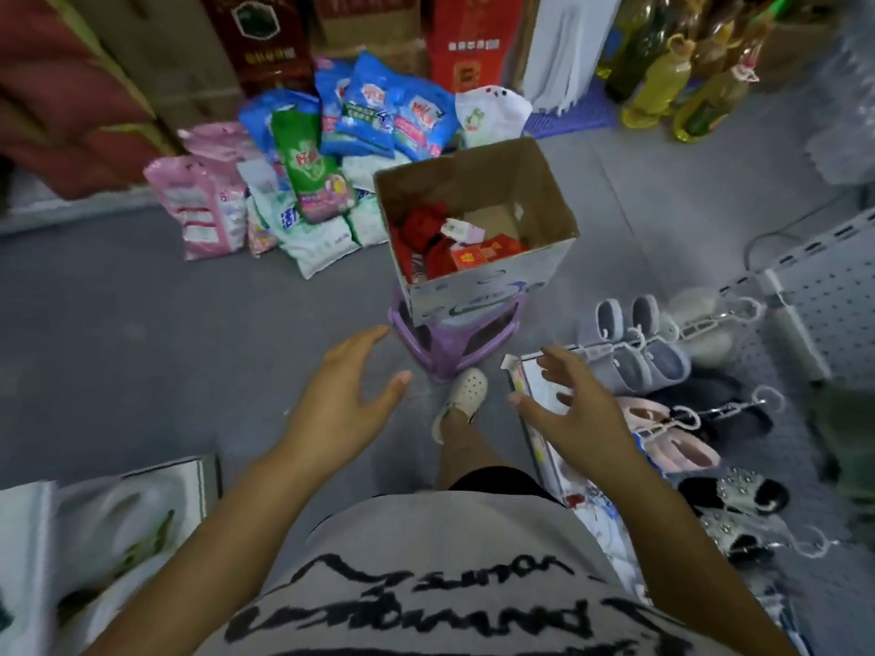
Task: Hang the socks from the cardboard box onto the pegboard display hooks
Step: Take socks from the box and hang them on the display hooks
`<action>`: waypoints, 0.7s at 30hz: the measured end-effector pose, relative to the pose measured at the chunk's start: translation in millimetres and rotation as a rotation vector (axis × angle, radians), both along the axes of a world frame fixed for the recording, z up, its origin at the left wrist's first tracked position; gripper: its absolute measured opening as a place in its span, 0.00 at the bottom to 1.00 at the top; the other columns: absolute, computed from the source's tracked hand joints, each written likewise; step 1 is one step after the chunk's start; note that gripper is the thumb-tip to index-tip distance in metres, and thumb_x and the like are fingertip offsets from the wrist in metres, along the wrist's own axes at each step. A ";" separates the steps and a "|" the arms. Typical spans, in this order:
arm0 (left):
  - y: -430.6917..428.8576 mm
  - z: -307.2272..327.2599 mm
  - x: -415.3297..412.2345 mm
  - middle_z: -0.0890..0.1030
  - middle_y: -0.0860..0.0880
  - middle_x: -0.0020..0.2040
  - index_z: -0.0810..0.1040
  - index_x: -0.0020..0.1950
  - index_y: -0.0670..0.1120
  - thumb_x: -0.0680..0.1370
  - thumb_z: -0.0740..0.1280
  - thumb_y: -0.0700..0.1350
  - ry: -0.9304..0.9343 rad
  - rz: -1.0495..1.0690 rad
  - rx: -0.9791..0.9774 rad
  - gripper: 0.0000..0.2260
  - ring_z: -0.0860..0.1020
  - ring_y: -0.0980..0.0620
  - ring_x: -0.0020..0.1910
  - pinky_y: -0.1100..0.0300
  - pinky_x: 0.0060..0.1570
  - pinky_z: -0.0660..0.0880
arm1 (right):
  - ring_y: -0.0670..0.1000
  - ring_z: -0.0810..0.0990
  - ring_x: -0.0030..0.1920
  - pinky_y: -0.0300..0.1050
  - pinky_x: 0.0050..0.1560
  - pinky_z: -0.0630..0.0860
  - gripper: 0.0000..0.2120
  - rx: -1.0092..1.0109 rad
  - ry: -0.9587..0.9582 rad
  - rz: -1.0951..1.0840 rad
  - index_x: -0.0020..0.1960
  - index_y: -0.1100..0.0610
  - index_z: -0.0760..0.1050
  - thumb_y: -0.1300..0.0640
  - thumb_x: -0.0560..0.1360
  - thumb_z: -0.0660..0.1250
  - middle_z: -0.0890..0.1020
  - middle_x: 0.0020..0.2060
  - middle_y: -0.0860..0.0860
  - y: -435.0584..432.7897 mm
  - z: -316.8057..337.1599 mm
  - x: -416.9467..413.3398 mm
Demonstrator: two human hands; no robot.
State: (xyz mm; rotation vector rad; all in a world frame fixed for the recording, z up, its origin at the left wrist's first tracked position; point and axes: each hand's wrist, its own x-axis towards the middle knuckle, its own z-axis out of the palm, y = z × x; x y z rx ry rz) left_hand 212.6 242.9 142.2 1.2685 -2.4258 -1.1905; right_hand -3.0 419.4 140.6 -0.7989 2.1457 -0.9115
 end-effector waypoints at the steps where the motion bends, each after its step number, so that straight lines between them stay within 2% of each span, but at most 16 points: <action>1: -10.4 -3.9 -5.2 0.73 0.52 0.73 0.70 0.76 0.49 0.79 0.70 0.54 -0.004 0.031 0.006 0.27 0.69 0.53 0.72 0.67 0.68 0.60 | 0.42 0.75 0.62 0.40 0.63 0.72 0.28 0.007 -0.001 0.042 0.70 0.47 0.69 0.50 0.73 0.76 0.76 0.61 0.37 -18.2 -3.8 -10.0; 3: -33.2 -10.2 -18.0 0.73 0.51 0.74 0.69 0.76 0.49 0.78 0.70 0.55 -0.022 0.087 0.020 0.28 0.69 0.52 0.73 0.64 0.68 0.61 | 0.32 0.74 0.58 0.27 0.57 0.69 0.27 0.007 -0.005 0.108 0.66 0.41 0.68 0.51 0.73 0.76 0.75 0.56 0.26 -55.8 -10.5 -32.1; 5: -58.0 -14.0 -34.4 0.72 0.50 0.75 0.69 0.76 0.49 0.79 0.70 0.56 -0.051 0.121 0.038 0.28 0.69 0.51 0.73 0.63 0.69 0.61 | 0.24 0.72 0.55 0.20 0.50 0.68 0.27 0.000 -0.006 0.157 0.63 0.35 0.66 0.52 0.72 0.77 0.73 0.51 0.19 -94.8 -16.9 -58.3; 7: -84.9 -15.7 -54.9 0.72 0.49 0.75 0.69 0.77 0.49 0.79 0.70 0.55 -0.070 0.127 0.039 0.28 0.69 0.50 0.74 0.62 0.69 0.61 | 0.27 0.74 0.55 0.19 0.48 0.68 0.28 0.000 -0.009 0.196 0.65 0.37 0.68 0.53 0.72 0.77 0.74 0.53 0.24 -133.2 -22.1 -86.8; 10: -128.7 -19.3 -90.6 0.71 0.48 0.75 0.68 0.77 0.48 0.79 0.70 0.54 -0.076 0.125 0.014 0.29 0.69 0.50 0.73 0.62 0.69 0.61 | 0.39 0.74 0.58 0.26 0.53 0.67 0.31 0.030 0.027 0.254 0.71 0.49 0.69 0.53 0.72 0.77 0.75 0.58 0.39 -189.5 -30.3 -130.7; 12: -156.7 -27.0 -112.7 0.71 0.47 0.75 0.67 0.78 0.47 0.79 0.71 0.54 -0.071 0.142 0.003 0.30 0.69 0.48 0.73 0.62 0.68 0.61 | 0.41 0.75 0.57 0.23 0.51 0.66 0.29 0.051 0.047 0.296 0.70 0.52 0.71 0.53 0.72 0.78 0.76 0.56 0.40 -221.9 -38.2 -157.4; 14: -182.5 -36.9 -132.9 0.69 0.46 0.76 0.66 0.78 0.46 0.79 0.70 0.54 -0.077 0.162 0.032 0.30 0.68 0.47 0.74 0.61 0.69 0.61 | 0.42 0.76 0.54 0.20 0.45 0.67 0.28 0.116 0.054 0.323 0.68 0.53 0.72 0.51 0.72 0.77 0.77 0.53 0.40 -252.2 -47.5 -179.1; 15: -194.7 -43.3 -141.8 0.69 0.45 0.76 0.65 0.78 0.46 0.79 0.70 0.54 -0.083 0.165 0.046 0.31 0.68 0.46 0.74 0.60 0.69 0.62 | 0.43 0.77 0.53 0.21 0.46 0.68 0.28 0.160 0.043 0.328 0.68 0.53 0.71 0.50 0.72 0.77 0.78 0.53 0.41 -266.0 -53.5 -188.1; 16: -206.5 -50.8 -150.1 0.68 0.44 0.76 0.65 0.78 0.45 0.79 0.70 0.54 -0.092 0.160 0.057 0.31 0.68 0.45 0.74 0.59 0.69 0.62 | 0.45 0.78 0.55 0.24 0.50 0.71 0.28 0.210 0.019 0.329 0.69 0.53 0.71 0.49 0.73 0.76 0.79 0.55 0.43 -279.8 -60.8 -195.9; 18: -229.2 -68.0 -165.8 0.64 0.44 0.78 0.62 0.80 0.46 0.80 0.69 0.56 -0.125 0.143 0.093 0.33 0.65 0.44 0.75 0.55 0.72 0.63 | 0.50 0.79 0.60 0.42 0.61 0.76 0.30 0.310 -0.025 0.323 0.71 0.55 0.69 0.48 0.74 0.75 0.80 0.61 0.48 -306.1 -79.2 -208.0; 19: -239.9 -78.1 -173.4 0.62 0.43 0.79 0.59 0.80 0.46 0.80 0.68 0.57 -0.150 0.139 0.115 0.34 0.64 0.43 0.77 0.52 0.73 0.63 | 0.52 0.79 0.61 0.48 0.63 0.76 0.29 0.358 -0.040 0.321 0.71 0.55 0.70 0.48 0.75 0.74 0.81 0.62 0.50 -317.3 -89.7 -212.0; 21: -261.0 -99.8 -188.5 0.59 0.43 0.80 0.55 0.82 0.46 0.79 0.68 0.59 -0.206 0.149 0.171 0.37 0.61 0.42 0.78 0.47 0.74 0.63 | 0.55 0.81 0.60 0.51 0.63 0.76 0.21 0.445 -0.095 0.285 0.65 0.53 0.74 0.47 0.76 0.72 0.82 0.58 0.51 -334.5 -112.6 -219.8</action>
